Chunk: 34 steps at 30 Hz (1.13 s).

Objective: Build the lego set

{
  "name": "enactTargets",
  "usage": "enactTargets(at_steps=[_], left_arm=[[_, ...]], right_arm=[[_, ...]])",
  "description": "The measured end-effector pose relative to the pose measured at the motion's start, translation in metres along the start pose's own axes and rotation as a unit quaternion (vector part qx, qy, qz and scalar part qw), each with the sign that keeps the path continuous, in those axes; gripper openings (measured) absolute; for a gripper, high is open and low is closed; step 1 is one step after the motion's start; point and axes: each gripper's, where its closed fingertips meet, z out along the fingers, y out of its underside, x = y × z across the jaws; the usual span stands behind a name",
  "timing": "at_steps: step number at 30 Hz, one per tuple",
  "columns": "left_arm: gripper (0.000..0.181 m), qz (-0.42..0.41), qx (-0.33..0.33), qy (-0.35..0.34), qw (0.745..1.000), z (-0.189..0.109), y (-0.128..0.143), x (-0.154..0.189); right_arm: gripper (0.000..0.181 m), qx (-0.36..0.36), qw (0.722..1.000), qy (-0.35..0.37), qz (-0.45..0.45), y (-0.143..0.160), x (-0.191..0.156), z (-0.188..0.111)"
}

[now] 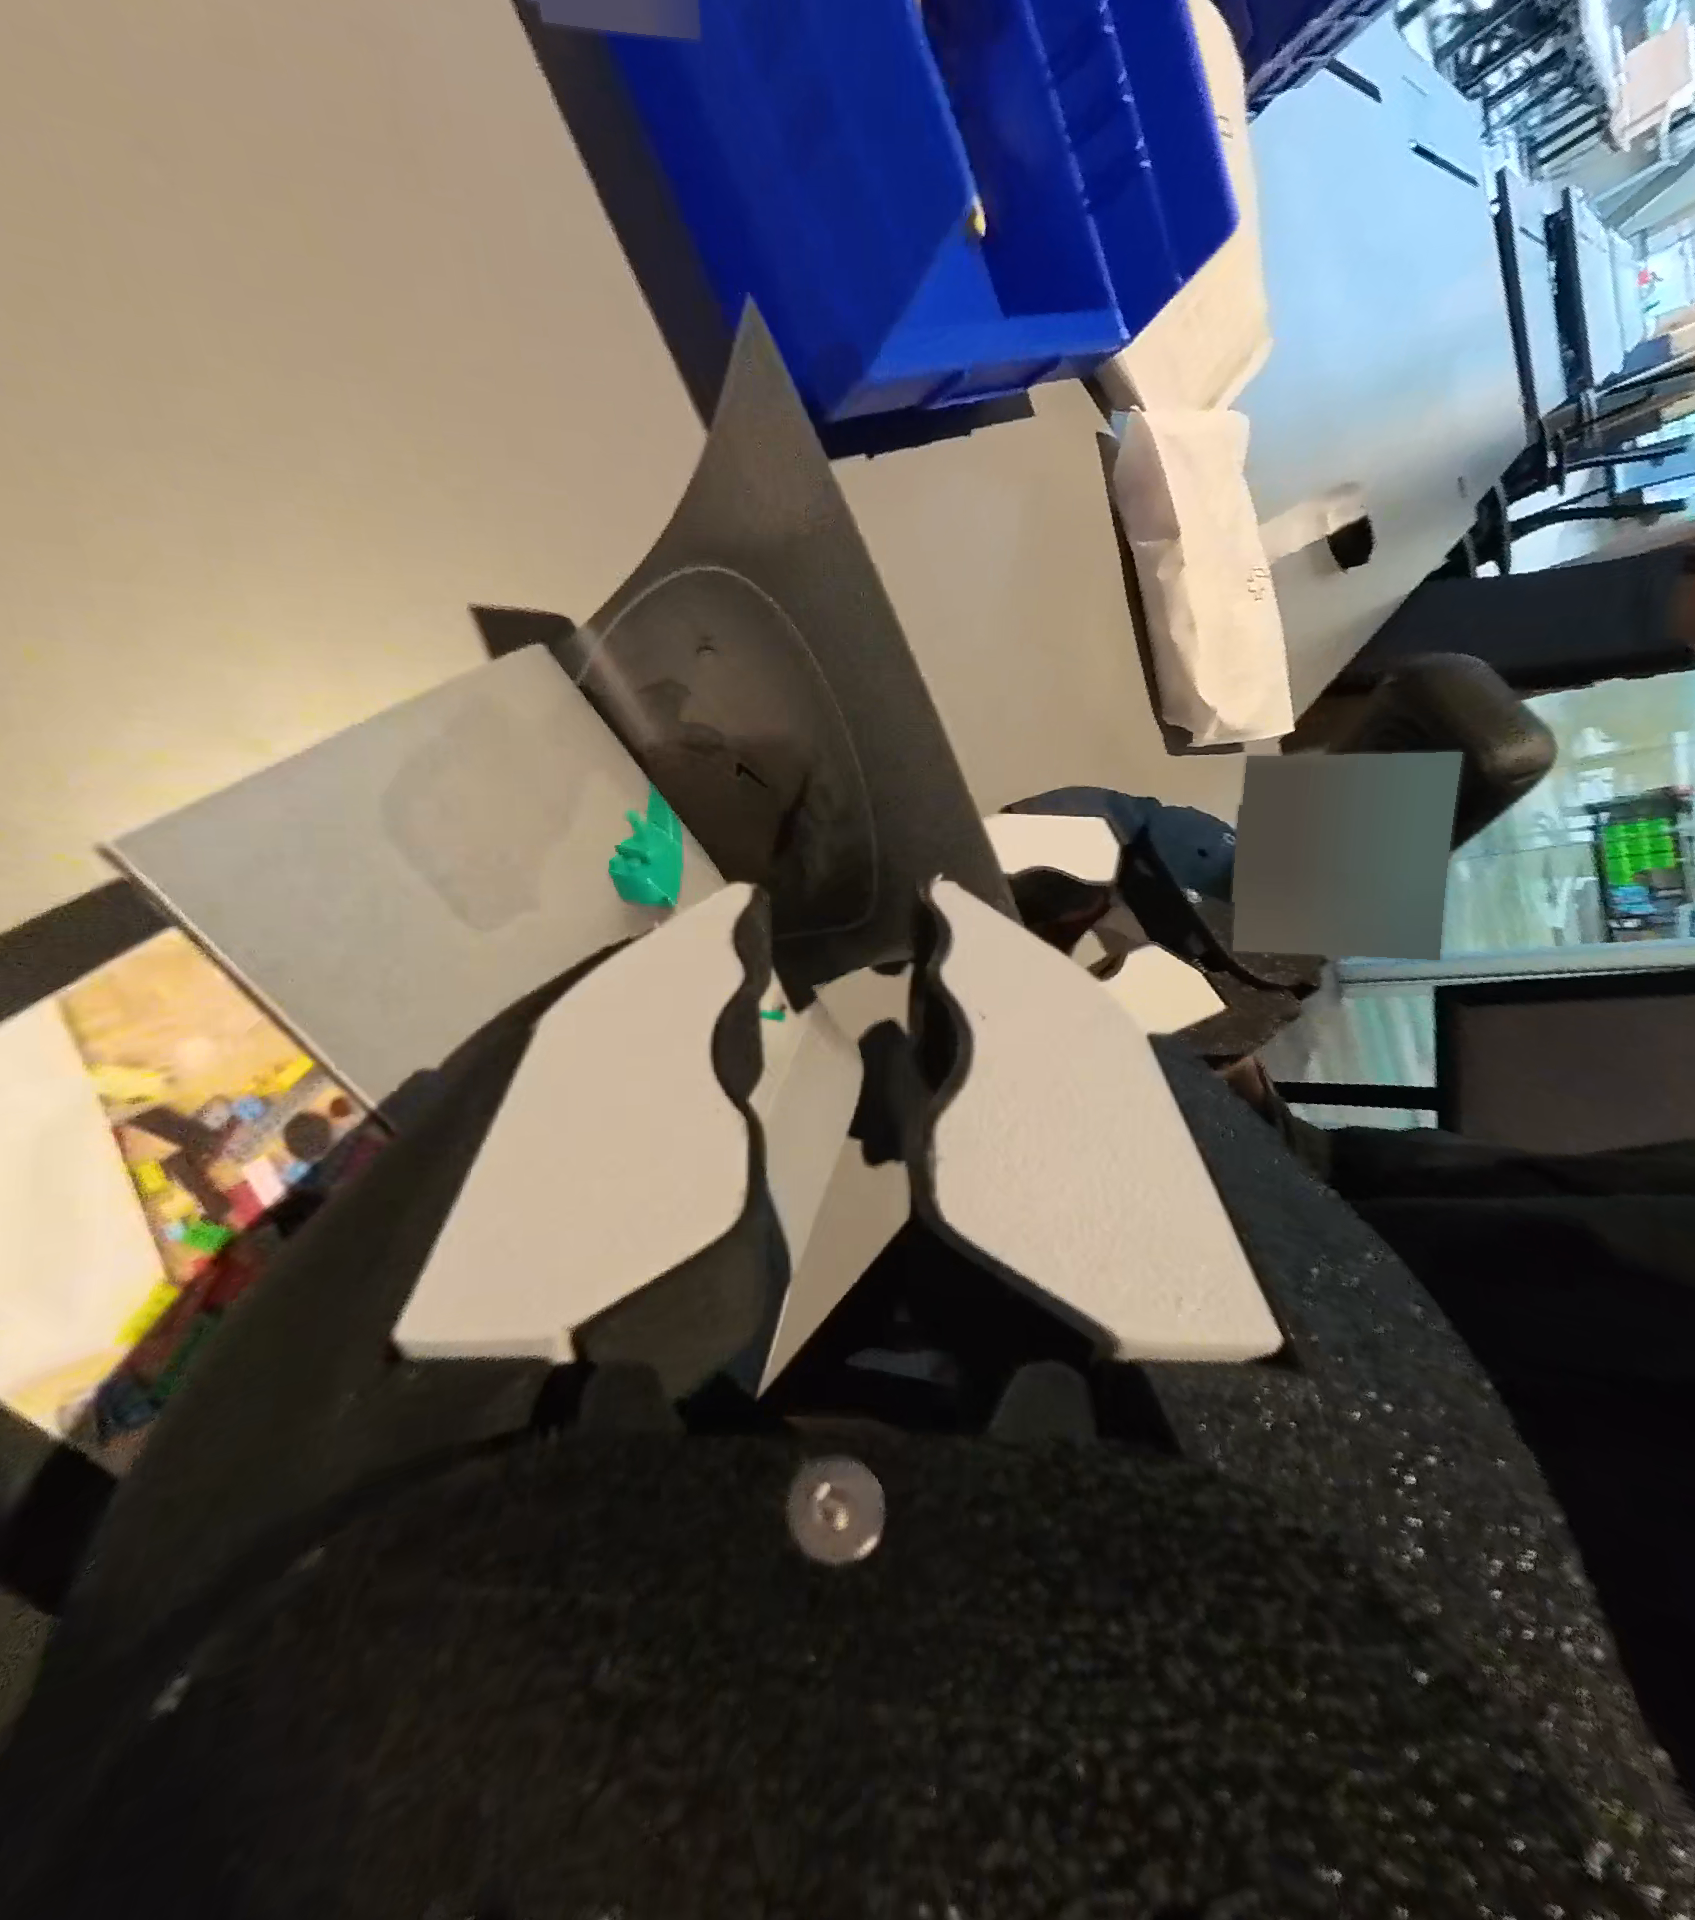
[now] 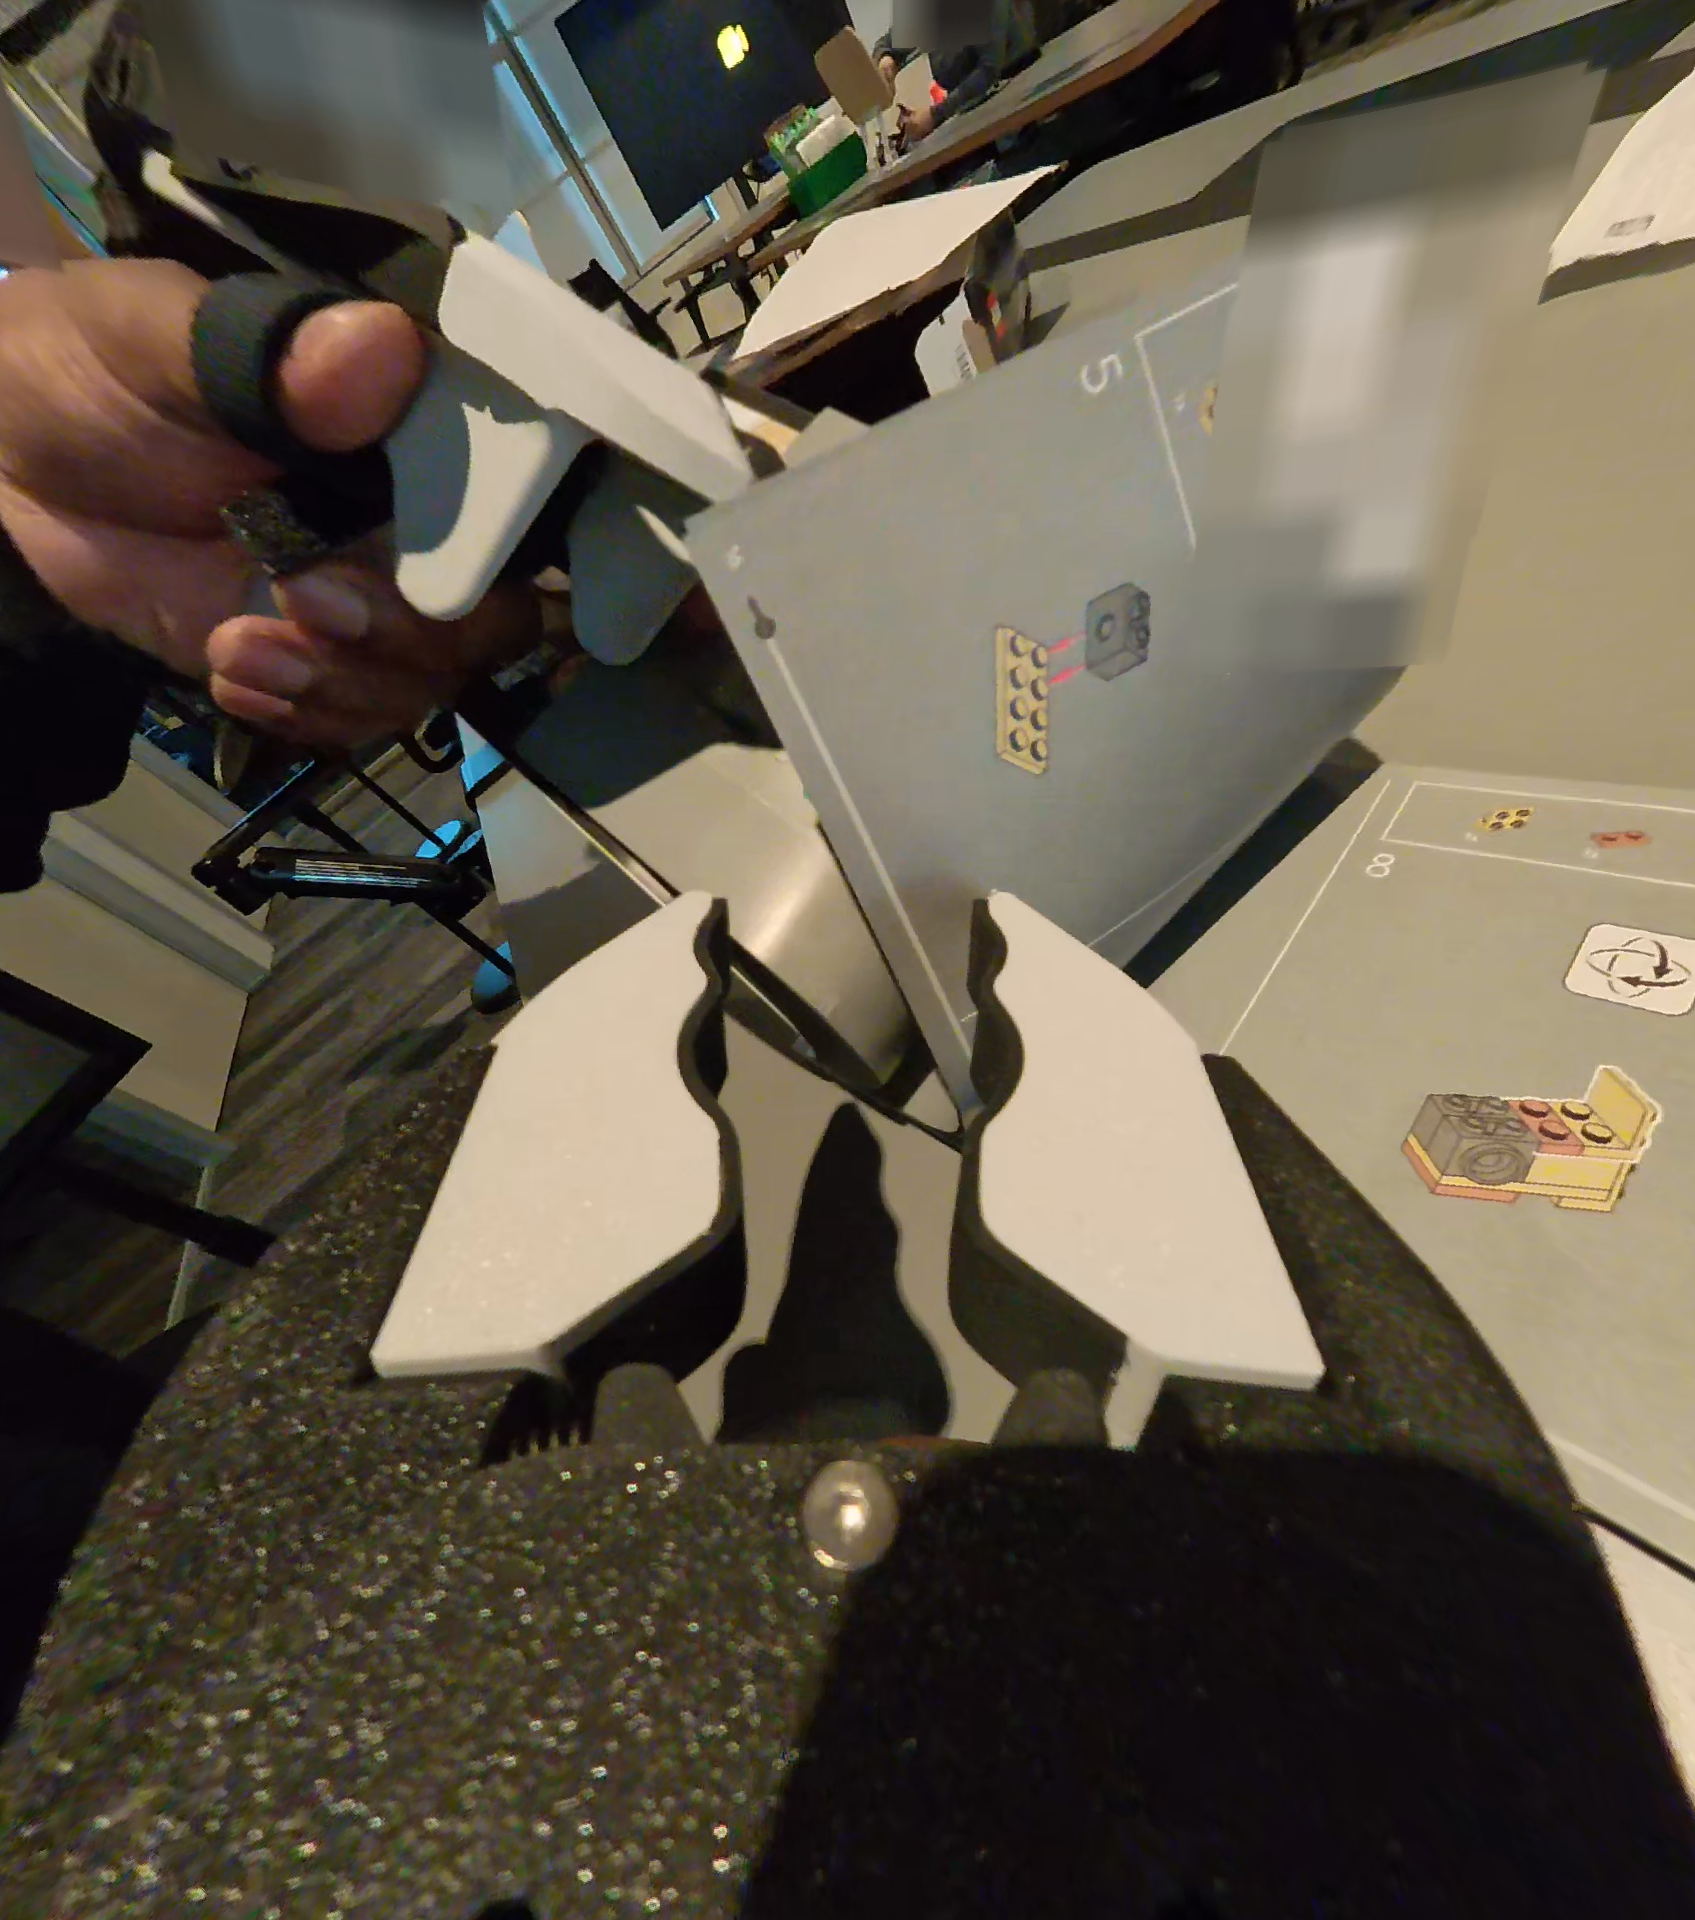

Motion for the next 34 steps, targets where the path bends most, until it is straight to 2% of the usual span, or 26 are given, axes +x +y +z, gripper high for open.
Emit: enactTargets(at_steps=[9, 20, 34], left_arm=[[0.036, 0.005, -0.022, 0.013, 1.0, 0.005, 0.0, 0.008], [0.024, -0.022, -0.005, 0.02, 1.0, 0.003, -0.005, -0.001], [0.02, -0.021, -0.009, 0.023, 0.999, 0.003, -0.002, -0.003]], right_arm=[[0.044, -0.013, 1.0, 0.003, -0.007, 0.004, -0.001, 0.003], [0.044, -0.009, 1.0, -0.001, -0.003, 0.002, -0.001, 0.002], [0.044, -0.01, 1.0, -0.002, -0.004, 0.003, -0.001, 0.002]])
